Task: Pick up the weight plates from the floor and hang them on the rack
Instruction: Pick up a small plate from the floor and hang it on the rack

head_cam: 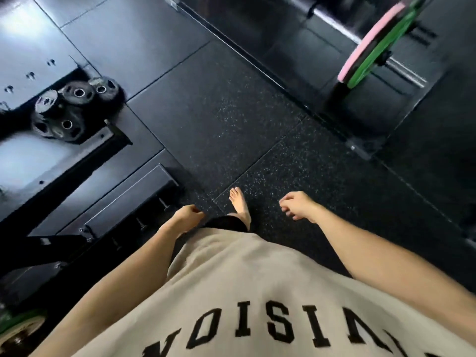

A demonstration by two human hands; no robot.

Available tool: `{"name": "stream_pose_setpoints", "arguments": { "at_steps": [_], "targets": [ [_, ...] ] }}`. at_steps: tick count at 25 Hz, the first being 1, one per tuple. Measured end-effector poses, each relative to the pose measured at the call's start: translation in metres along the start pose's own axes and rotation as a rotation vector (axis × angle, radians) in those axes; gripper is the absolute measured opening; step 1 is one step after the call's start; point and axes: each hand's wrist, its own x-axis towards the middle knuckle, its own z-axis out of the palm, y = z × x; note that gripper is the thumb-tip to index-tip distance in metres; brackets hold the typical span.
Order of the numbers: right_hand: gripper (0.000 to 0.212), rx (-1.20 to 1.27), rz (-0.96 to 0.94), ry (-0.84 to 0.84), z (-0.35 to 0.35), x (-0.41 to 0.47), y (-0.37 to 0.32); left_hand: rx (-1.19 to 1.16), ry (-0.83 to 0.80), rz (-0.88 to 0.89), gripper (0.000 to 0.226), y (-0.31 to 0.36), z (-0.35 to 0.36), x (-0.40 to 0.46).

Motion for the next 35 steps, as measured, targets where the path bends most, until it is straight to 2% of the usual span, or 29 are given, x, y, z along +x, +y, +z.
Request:
{"name": "stream_pose_setpoints", "arguments": {
  "at_steps": [4, 11, 13, 17, 22, 27, 30, 35],
  "targets": [
    [0.009, -0.123, -0.029, -0.049, -0.047, 0.083, -0.094, -0.192, -0.03, -0.077, 0.015, 0.061, -0.044, 0.068],
    [0.011, -0.237, -0.09, -0.054, -0.113, 0.192, -0.285, -0.306, 0.012, -0.11, 0.026, 0.151, -0.186, 0.158],
    [0.009, -0.284, -0.124, -0.081, -0.12, 0.222, -0.342, -0.378, 0.024, -0.141, 0.025, 0.166, -0.223, 0.181],
    [0.019, -0.467, -0.192, -0.161, -0.126, 0.291, -0.449, -0.544, 0.075, -0.203, 0.026, 0.192, -0.29, 0.236],
    [0.018, -0.629, -0.249, -0.26, -0.129, 0.374, -0.601, -0.615, 0.182, -0.276, 0.021, 0.225, -0.381, 0.3],
    [0.011, -0.815, -0.378, -0.355, -0.111, 0.424, -0.755, -0.809, 0.311, -0.391, 0.011, 0.242, -0.459, 0.332],
    [0.013, -0.889, -0.457, -0.415, -0.074, 0.445, -0.834, -0.969, 0.402, -0.441, 0.042, 0.248, -0.51, 0.349],
    [0.012, -0.988, -0.528, -0.465, 0.013, 0.474, -0.951, -0.986, 0.41, -0.518, 0.027, 0.163, -0.581, 0.429]
  ]
}}
